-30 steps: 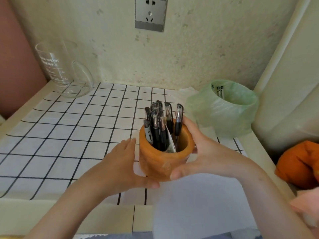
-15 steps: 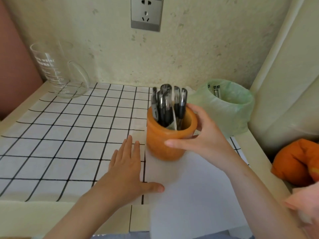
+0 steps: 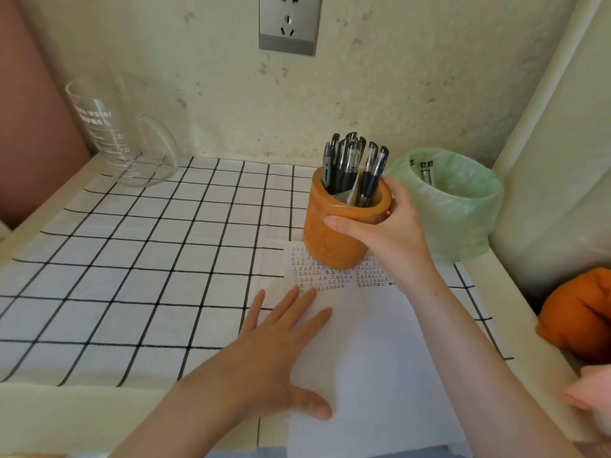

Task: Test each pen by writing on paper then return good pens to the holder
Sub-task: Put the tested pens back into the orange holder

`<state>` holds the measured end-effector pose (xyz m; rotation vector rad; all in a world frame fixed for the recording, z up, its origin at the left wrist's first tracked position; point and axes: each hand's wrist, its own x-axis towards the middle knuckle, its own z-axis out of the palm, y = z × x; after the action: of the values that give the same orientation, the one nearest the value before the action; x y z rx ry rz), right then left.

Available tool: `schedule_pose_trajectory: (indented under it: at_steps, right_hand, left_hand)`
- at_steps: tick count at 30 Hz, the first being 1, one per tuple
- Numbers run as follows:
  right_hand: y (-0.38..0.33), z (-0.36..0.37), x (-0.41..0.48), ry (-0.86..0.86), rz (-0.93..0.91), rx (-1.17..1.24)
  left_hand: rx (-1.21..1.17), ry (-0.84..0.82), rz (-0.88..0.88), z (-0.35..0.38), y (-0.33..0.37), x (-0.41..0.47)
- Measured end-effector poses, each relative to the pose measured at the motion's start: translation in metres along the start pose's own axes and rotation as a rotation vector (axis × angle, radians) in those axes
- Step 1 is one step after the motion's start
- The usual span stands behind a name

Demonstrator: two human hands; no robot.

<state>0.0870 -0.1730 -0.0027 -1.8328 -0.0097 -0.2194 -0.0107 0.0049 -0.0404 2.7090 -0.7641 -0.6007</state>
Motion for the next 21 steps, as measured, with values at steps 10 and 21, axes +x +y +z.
schedule_pose_trajectory:
  at_steps: [10,21]
  right_hand:
    - [0.009,0.004,0.010,0.017,-0.010,-0.027]
    - [0.011,0.003,0.007,-0.061,-0.036,0.038]
  left_hand:
    - [-0.010,-0.023,-0.019,-0.005,-0.009,0.002]
    - [-0.028,-0.046,-0.025,-0.004,-0.010,0.004]
